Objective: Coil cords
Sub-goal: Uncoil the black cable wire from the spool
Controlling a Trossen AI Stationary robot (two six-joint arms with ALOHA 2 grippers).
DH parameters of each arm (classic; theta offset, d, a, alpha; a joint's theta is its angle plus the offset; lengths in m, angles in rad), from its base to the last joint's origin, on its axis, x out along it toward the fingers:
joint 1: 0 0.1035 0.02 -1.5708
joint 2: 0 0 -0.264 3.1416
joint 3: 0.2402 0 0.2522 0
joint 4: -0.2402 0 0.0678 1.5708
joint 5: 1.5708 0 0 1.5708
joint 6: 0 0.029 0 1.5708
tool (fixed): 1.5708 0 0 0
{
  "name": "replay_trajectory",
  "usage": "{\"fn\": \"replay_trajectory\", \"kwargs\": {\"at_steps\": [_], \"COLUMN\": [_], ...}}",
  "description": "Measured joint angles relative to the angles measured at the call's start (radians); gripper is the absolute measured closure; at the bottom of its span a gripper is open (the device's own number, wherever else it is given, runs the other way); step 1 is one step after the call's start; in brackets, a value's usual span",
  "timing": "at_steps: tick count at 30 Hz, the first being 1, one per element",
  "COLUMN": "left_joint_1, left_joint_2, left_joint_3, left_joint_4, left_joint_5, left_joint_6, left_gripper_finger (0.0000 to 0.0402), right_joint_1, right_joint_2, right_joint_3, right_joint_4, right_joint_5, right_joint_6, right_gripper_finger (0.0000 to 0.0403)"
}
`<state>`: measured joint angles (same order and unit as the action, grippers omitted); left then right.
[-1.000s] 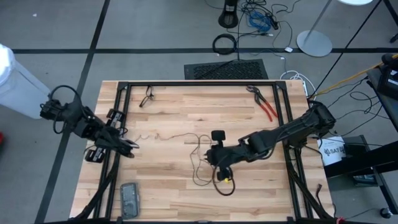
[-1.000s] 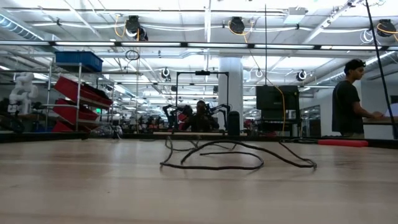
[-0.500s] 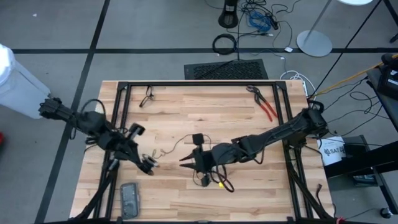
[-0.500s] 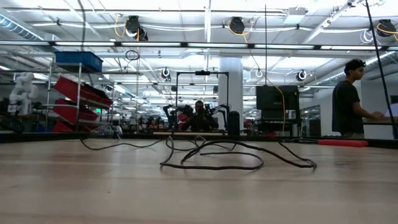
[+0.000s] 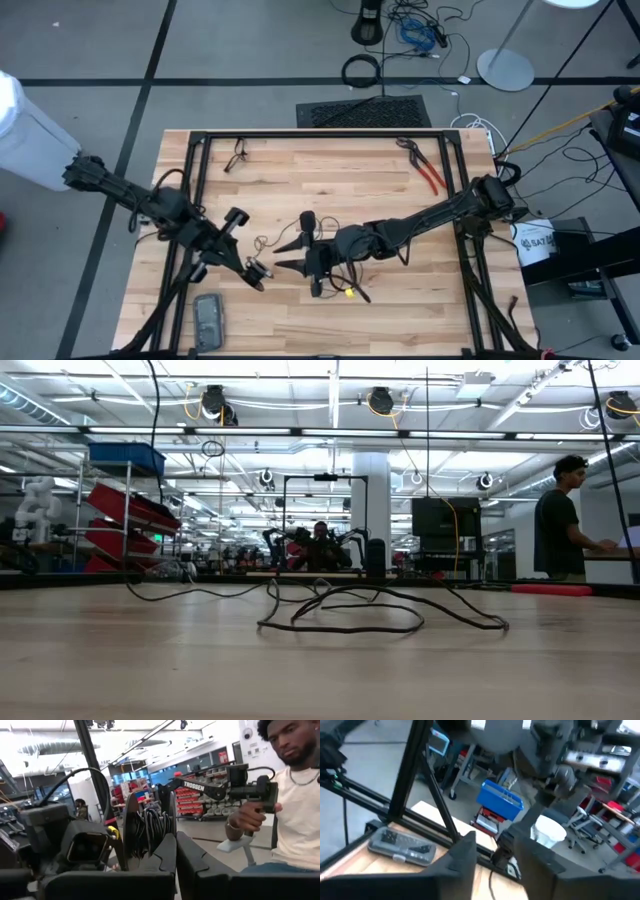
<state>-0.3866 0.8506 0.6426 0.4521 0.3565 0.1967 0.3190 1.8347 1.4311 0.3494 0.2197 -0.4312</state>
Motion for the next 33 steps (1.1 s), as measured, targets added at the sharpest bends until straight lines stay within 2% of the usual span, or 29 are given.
{"fn": "replay_trajectory", "kwargs": {"at_steps": [7, 14, 26, 30, 33], "left_joint_1": [0.000, 0.000, 0.000, 0.000, 0.000], "left_joint_2": [0.044, 0.068, 0.072, 0.072, 0.072], "left_joint_3": [0.000, 0.000, 0.000, 0.000, 0.000], "left_joint_4": [0.044, 0.055, 0.056, 0.056, 0.055], "left_joint_5": [0.000, 0.000, 0.000, 0.000, 0.000], "left_joint_6": [-0.034, -0.034, -0.036, -0.036, -0.036], "left_gripper_finger": [0.0401, 0.0401, 0.0401, 0.0401, 0.0401], "right_joint_1": [-0.023, -0.030, -0.051, -0.051, -0.051], "right_joint_2": [0.007, 0.050, 0.076, 0.076, 0.076], "right_joint_3": [0.000, 0.000, -0.001, -0.001, -0.001], "right_joint_4": [0.041, 0.144, 0.183, 0.185, 0.186], "right_joint_5": [-0.039, -0.086, -0.095, -0.095, -0.095], "right_joint_6": [0.043, 0.048, 0.044, 0.050, 0.048], "right_gripper_finger": [0.0201, 0.0189, 0.0239, 0.0279, 0.0325]}}
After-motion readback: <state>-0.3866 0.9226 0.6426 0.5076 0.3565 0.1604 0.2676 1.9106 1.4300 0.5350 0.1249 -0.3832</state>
